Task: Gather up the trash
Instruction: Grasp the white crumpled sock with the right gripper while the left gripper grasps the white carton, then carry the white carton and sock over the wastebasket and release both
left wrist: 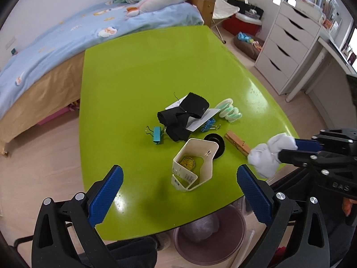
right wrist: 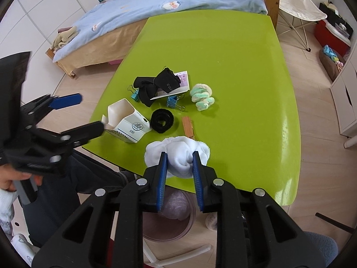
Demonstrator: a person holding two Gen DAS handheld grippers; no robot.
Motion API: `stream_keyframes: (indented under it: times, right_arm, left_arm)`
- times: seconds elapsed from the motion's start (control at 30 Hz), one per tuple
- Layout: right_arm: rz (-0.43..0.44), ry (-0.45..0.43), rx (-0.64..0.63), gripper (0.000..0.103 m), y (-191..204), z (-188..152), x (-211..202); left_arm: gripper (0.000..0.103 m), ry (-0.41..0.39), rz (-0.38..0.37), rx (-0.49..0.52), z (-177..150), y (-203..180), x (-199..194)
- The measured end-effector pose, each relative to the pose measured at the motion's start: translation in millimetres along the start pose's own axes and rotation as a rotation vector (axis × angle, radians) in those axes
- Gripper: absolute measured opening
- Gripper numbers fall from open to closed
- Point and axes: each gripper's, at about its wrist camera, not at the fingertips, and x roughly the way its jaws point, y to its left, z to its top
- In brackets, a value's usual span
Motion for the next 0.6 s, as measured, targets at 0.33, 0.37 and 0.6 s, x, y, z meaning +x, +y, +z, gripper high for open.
stream_keyframes:
  times: [0.33, 0.37, 0.6]
  right_arm:
    - [0.002, 0.008, 0.009, 0.022, -3, -3, 3]
    - [0.003, 0.009, 0.01, 0.022, -3, -4, 3]
    - [0.004, 0.011, 0.011, 0.022, -4, -3, 5]
  left_arm:
    - [0.093, 0.065, -0.026, -0.029, 0, 2, 37]
    - [0.084, 0.062, -0.034, -0.03, 0, 1, 37]
    - [0.042, 0.059, -0.051, -0.046, 2, 2, 39]
